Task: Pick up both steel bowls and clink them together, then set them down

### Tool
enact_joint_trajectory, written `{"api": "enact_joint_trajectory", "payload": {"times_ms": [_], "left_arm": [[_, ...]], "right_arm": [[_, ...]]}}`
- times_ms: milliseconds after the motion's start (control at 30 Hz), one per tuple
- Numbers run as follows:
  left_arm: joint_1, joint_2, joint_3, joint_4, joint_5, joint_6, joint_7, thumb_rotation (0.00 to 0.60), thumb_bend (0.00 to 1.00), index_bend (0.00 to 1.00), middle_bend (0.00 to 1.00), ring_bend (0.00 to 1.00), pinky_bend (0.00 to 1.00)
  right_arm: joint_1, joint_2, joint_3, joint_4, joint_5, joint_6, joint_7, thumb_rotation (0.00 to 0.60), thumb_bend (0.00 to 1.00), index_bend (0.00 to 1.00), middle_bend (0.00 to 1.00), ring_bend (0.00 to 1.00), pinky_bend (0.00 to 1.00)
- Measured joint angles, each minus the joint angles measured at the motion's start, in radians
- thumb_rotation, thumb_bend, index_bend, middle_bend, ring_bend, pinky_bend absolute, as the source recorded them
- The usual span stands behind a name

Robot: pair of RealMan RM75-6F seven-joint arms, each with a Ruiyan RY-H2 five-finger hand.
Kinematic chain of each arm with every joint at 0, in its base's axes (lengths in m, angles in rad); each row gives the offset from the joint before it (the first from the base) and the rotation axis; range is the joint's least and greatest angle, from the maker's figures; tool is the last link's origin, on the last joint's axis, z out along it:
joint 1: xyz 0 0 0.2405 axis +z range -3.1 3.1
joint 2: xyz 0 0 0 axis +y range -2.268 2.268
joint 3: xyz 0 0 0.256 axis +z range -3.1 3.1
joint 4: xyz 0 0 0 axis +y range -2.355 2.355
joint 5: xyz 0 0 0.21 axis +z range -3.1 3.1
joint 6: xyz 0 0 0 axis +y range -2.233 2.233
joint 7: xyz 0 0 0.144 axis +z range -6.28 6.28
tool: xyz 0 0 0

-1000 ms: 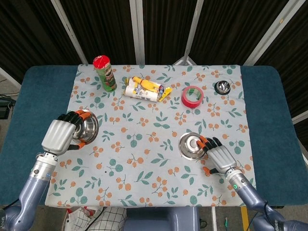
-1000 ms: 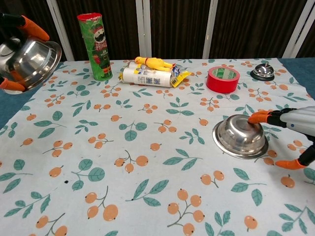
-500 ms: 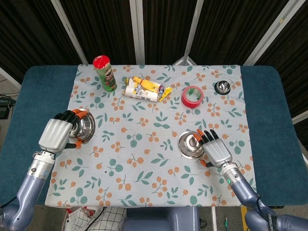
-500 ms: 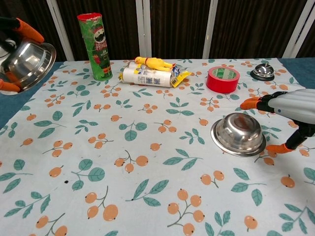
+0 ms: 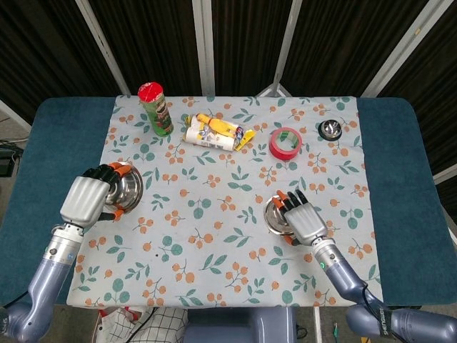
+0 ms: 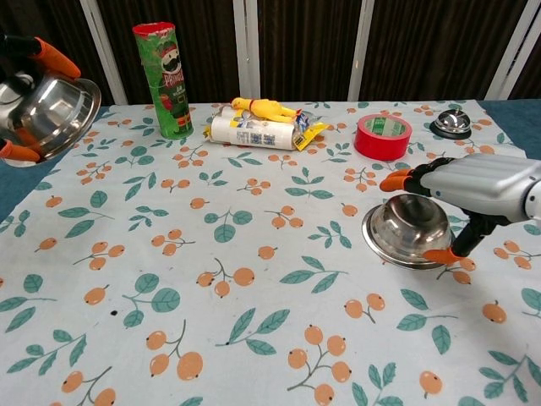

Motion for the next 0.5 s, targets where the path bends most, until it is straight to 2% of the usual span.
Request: {"api": "enact_joint_trajectory", "payload": {"times_ms": [367, 500], "left_arm": [[0.012, 0.018, -0.002, 0.017, -0.005, -0.006, -0.026, 0.600, 0.42, 0.64, 0.75, 0.59, 0.80], [0.016, 0.023, -0.002, 0.022, -0.002, -0.005, -0.034, 0.600, 0.42, 0.64, 0.75, 0.59, 0.80]], "right_arm": [[0.062, -0.070, -0.024, 0.082, 0.118, -0.012, -0.096, 0.469, 0.34, 0.00, 0.00, 0.00, 0.00], [0.081, -0.082, -0.032, 0.104, 0.152, -0.015, -0.111, 0.468, 0.34, 0.00, 0.00, 0.00, 0.03]]}}
